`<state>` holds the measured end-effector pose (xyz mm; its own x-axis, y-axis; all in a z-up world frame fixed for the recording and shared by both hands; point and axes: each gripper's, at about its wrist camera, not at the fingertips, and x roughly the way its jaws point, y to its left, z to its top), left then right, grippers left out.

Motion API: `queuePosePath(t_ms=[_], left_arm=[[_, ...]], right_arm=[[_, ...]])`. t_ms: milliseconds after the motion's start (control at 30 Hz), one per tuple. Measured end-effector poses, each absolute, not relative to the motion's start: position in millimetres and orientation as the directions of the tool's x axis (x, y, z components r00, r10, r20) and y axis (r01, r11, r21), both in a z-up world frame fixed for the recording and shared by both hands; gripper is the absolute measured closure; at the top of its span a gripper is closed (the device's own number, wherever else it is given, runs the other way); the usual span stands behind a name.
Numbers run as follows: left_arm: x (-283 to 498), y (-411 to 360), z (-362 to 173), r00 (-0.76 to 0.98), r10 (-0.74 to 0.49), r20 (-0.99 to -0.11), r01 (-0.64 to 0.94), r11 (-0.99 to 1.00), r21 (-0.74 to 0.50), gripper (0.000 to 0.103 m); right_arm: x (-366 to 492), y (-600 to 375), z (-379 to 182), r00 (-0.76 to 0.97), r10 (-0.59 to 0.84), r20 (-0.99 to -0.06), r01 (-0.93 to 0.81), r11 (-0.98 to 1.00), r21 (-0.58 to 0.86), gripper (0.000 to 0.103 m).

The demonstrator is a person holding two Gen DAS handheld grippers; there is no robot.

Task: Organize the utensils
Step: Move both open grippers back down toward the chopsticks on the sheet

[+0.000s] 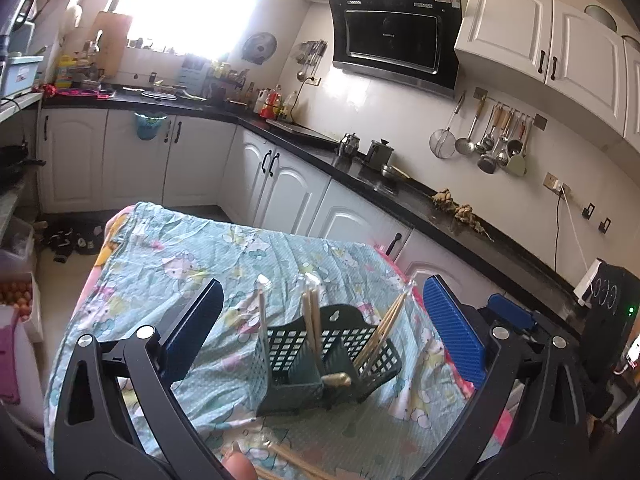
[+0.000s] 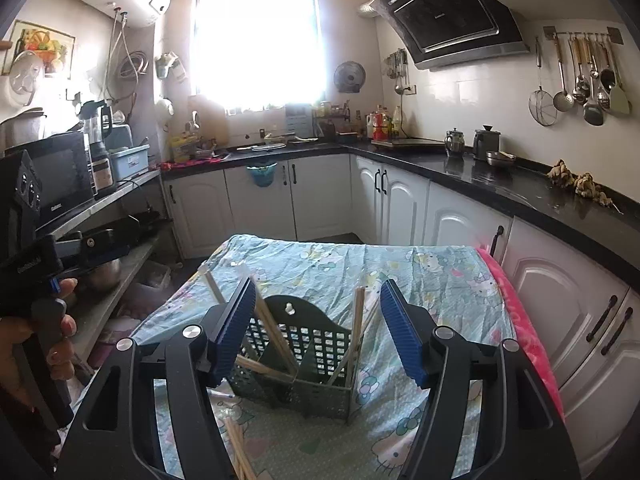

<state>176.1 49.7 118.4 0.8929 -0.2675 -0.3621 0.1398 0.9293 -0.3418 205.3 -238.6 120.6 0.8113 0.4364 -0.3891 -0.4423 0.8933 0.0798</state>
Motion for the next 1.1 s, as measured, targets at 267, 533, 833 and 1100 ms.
queuePosePath(t_ms=[267,533,833,1100], left_arm=[[161,55,109,0.89,-0.259,-0.376,0.124,0.93,-0.346,0.011],[149,64,100,0.887,-0.249,-0.388,0.102,0.927,-0.361,0.011],[141,72,80,0.873,-0.23,-0.43,0.063,0.927,-0.369,0.011],[137,81,61,0.86,-0.203,-0.467,0.021,0.93,-0.366,0.011]], right_arm=[[189,-235,117,0.798,0.453,-0.398,-0.465,0.883,0.074,0.04],[176,-231,110,0.78,0.47,-0.413,-0.488,0.87,0.068,0.04],[159,-217,94,0.736,0.505,-0.451,-0.54,0.84,0.059,0.04],[146,-205,74,0.69,0.526,-0.498,-0.579,0.814,0.058,0.04]])
